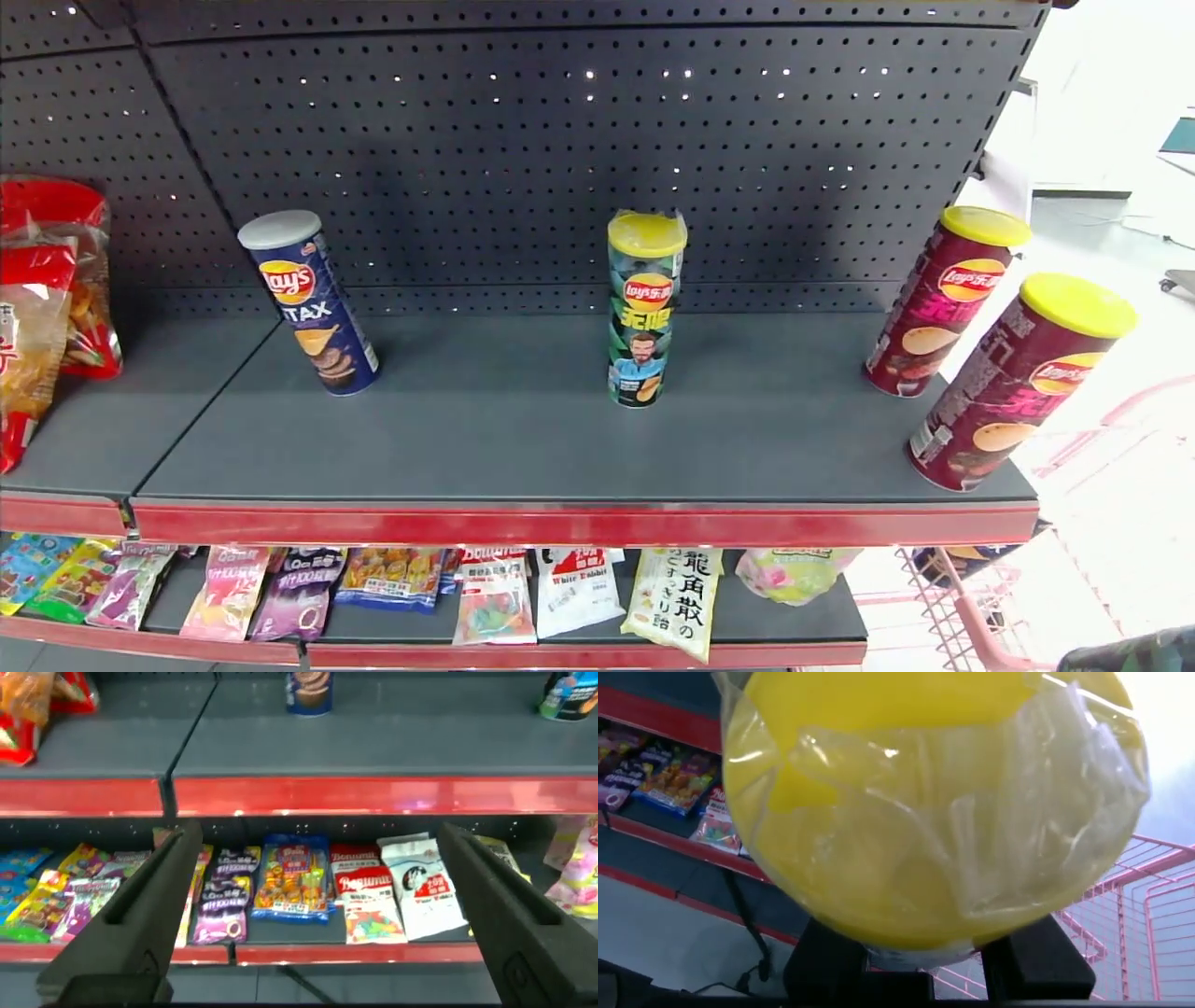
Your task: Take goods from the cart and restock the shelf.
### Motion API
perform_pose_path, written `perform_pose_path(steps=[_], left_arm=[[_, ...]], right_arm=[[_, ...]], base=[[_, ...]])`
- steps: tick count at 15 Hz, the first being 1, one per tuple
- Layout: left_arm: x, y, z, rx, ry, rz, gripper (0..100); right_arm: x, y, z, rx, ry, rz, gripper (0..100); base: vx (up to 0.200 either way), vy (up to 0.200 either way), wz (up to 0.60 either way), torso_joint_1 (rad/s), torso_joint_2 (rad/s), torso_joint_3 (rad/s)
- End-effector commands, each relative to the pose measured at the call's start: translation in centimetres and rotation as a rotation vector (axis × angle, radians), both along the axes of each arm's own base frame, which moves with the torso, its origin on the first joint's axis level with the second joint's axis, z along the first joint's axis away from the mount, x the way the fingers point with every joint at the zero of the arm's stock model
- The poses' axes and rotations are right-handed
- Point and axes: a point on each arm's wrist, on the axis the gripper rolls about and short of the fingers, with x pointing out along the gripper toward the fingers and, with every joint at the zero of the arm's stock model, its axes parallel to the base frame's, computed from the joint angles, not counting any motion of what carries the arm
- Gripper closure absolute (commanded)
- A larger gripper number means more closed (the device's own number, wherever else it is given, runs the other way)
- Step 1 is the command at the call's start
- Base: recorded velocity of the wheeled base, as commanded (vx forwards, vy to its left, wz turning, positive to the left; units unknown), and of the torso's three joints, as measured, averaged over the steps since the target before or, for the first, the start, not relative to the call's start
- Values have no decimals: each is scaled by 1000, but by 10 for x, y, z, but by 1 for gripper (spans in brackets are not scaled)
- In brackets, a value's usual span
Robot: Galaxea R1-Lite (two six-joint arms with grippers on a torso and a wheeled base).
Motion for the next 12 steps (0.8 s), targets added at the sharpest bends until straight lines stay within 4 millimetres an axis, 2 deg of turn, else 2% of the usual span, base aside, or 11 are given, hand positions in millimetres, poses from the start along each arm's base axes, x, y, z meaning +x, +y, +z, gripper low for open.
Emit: perform_pose_path(steps=[1,6,12], left_arm=[[0,0,0,0,0,0,0],[0,0,0,0,0,0,0],[0,0,0,-3,8,-2,0]], right_arm=[[-2,0,-1,3,-12,-1,100],[-1,0,-5,3,-4,4,100],[-11,-2,-10,23,-57,39,100]], base=[[200,0,0,2,7,2],[200,0,0,0,5,4],[0,0,0,0,0,0]])
